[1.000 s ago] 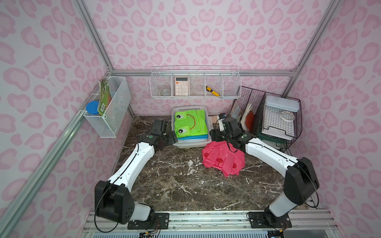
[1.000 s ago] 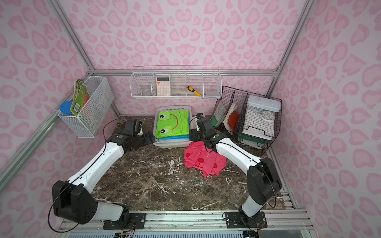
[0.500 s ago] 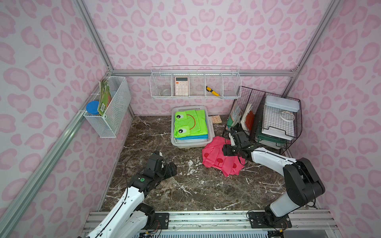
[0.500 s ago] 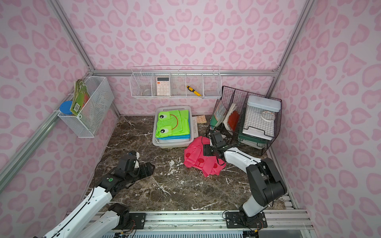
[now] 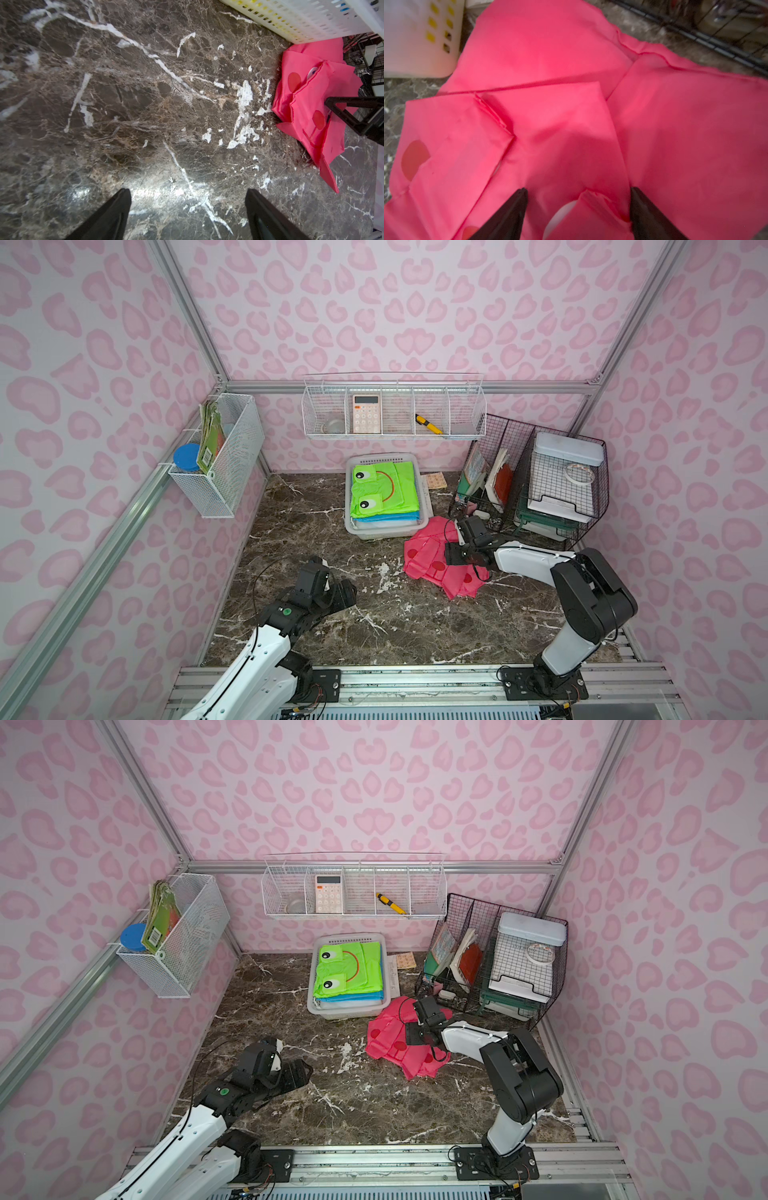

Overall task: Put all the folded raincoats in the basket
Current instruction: Move the raincoat to the center of the board.

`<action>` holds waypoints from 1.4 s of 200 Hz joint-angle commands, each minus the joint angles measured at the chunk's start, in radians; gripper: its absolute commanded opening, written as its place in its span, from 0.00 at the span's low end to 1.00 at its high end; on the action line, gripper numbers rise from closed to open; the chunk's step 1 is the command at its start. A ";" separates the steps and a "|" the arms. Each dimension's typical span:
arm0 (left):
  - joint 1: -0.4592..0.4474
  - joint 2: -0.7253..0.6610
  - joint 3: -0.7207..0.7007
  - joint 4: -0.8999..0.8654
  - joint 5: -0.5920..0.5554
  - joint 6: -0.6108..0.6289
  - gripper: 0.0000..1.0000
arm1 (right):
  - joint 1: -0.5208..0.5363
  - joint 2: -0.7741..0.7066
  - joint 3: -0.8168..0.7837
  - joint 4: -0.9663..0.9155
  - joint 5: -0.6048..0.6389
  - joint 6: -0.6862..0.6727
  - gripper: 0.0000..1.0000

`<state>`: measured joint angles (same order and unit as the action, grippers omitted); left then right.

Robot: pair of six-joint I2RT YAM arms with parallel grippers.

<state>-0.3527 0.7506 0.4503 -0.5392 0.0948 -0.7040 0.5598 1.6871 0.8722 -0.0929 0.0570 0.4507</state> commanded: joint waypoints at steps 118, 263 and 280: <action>-0.014 0.085 -0.010 0.057 0.053 -0.020 0.91 | 0.177 -0.134 0.029 -0.055 0.056 0.085 0.78; -0.049 0.271 0.069 0.075 -0.033 -0.023 0.92 | 0.290 0.006 0.003 0.006 -0.057 0.119 0.72; -0.044 0.301 0.092 0.066 -0.050 0.000 0.92 | 0.327 -0.013 0.010 -0.011 -0.046 0.136 0.72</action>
<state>-0.4011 1.0222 0.5148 -0.4450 0.0963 -0.7296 0.8455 1.6966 0.8799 -0.1001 0.0208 0.5373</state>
